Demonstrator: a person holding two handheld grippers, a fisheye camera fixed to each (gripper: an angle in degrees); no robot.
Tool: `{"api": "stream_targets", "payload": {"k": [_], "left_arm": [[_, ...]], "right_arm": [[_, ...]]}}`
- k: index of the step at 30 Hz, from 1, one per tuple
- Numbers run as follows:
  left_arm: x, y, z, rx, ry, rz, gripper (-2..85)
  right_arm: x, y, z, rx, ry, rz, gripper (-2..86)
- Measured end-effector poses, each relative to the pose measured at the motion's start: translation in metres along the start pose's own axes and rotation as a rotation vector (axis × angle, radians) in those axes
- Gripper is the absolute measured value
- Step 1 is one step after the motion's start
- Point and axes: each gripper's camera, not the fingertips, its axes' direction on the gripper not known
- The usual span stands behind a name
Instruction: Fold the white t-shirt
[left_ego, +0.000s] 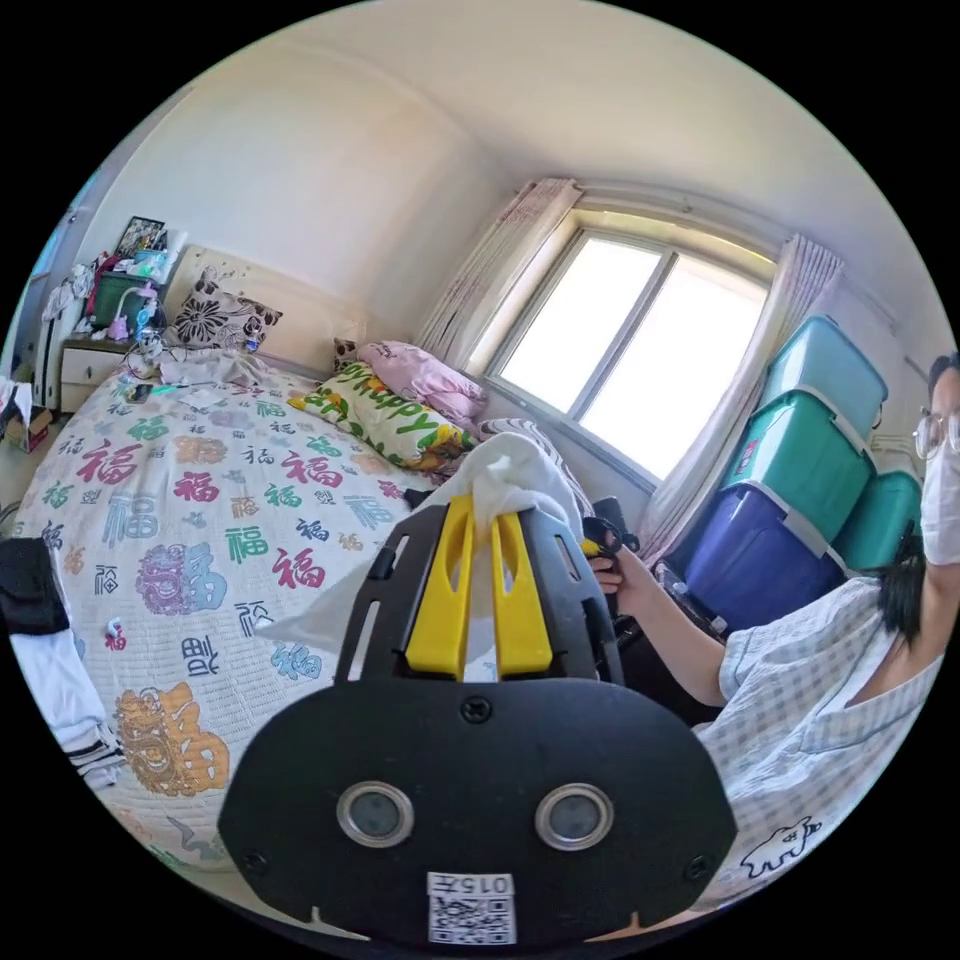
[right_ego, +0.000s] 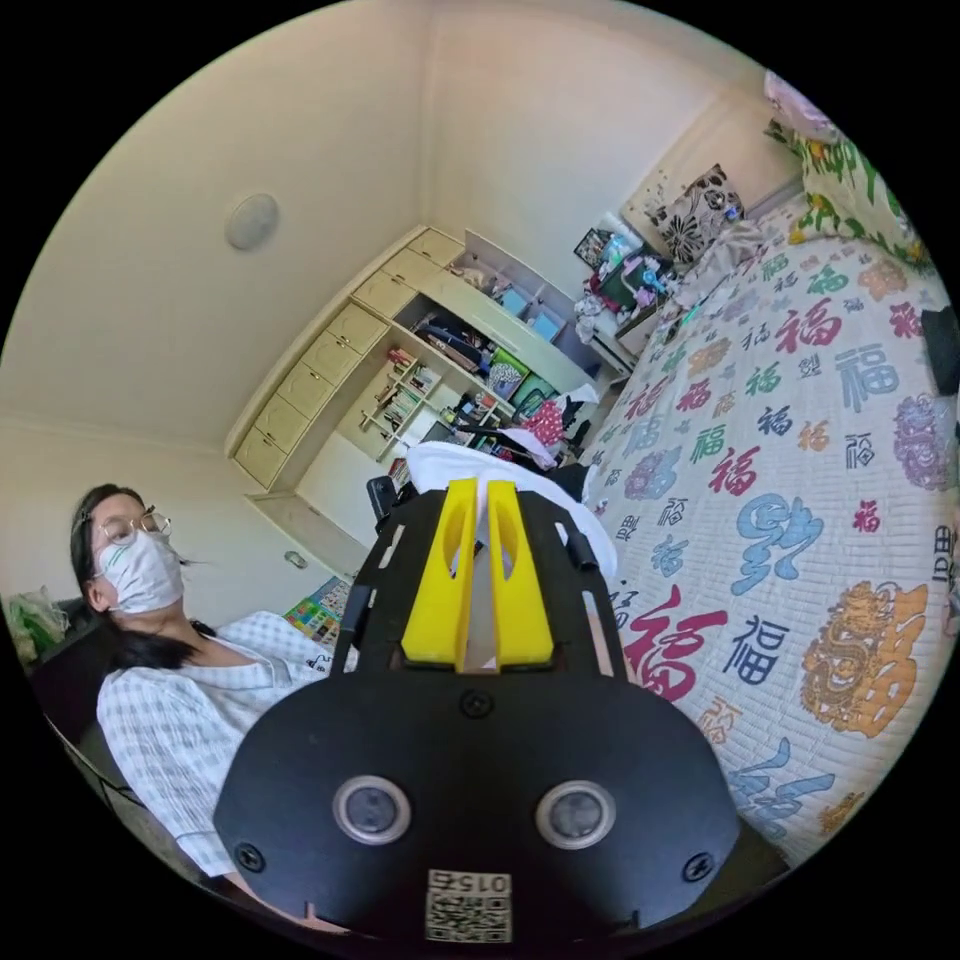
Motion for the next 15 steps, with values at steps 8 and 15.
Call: {"api": "stream_targets", "payload": {"k": [8, 15], "left_arm": [[0.028, -0.001, 0.059, -0.09, -0.029, 0.063, -0.4], [0.048, 0.011, 0.111, -0.213, -0.034, 0.151, -0.4]], "right_arm": [[-0.061, 0.02, -0.091, 0.111, 0.41, -0.157, 5.6], [-0.094, 0.002, -0.059, -0.161, 0.282, -0.319, 15.4]]}}
